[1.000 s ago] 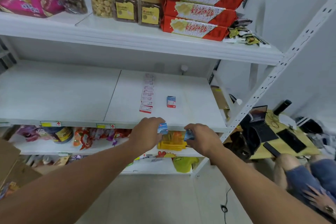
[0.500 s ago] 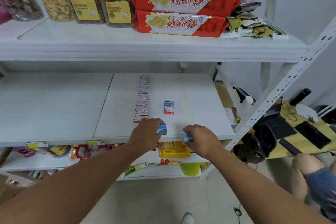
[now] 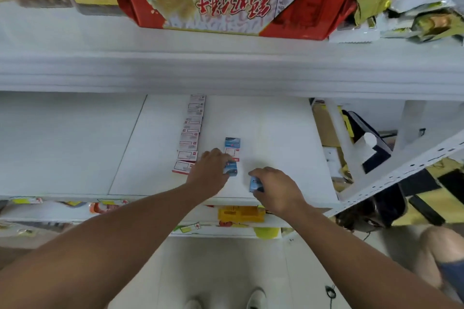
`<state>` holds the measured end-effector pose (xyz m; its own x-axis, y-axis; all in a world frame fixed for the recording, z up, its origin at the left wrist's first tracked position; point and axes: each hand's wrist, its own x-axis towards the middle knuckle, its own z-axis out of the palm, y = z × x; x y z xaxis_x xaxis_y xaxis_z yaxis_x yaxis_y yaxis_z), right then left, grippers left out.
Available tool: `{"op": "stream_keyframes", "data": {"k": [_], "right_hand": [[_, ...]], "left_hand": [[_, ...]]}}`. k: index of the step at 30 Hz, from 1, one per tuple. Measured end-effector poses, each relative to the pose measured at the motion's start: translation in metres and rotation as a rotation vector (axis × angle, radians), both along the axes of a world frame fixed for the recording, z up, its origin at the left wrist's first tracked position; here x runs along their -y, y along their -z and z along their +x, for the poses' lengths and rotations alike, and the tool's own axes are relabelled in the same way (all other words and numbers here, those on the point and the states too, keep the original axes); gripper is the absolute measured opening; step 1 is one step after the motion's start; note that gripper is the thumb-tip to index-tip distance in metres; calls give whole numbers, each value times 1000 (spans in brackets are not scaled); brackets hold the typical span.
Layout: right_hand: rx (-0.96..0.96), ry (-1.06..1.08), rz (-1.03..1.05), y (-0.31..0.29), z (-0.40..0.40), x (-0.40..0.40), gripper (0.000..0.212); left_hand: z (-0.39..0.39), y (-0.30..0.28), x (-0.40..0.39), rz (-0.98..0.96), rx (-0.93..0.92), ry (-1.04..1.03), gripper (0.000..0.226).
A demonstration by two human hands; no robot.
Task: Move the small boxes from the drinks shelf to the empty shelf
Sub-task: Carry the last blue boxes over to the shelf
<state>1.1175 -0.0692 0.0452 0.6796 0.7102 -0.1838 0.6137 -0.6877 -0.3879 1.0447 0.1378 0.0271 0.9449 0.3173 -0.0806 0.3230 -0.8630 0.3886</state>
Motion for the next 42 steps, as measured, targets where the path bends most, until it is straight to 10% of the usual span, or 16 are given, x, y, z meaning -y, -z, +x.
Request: {"op": "stream_keyframes", "data": {"k": [25,35,42], "right_hand": [[25,-61,-160,40,-22,-82,47],[66,169,134,56,-27,-65,37],[-652,761,770,40,-50,-57,29]], "left_hand": [[-57,57,-38,-311,167,-128,42],[-62,66,-15,-503,177,-359,41],[-39,44,19,-1126,306,-706,36]]}}
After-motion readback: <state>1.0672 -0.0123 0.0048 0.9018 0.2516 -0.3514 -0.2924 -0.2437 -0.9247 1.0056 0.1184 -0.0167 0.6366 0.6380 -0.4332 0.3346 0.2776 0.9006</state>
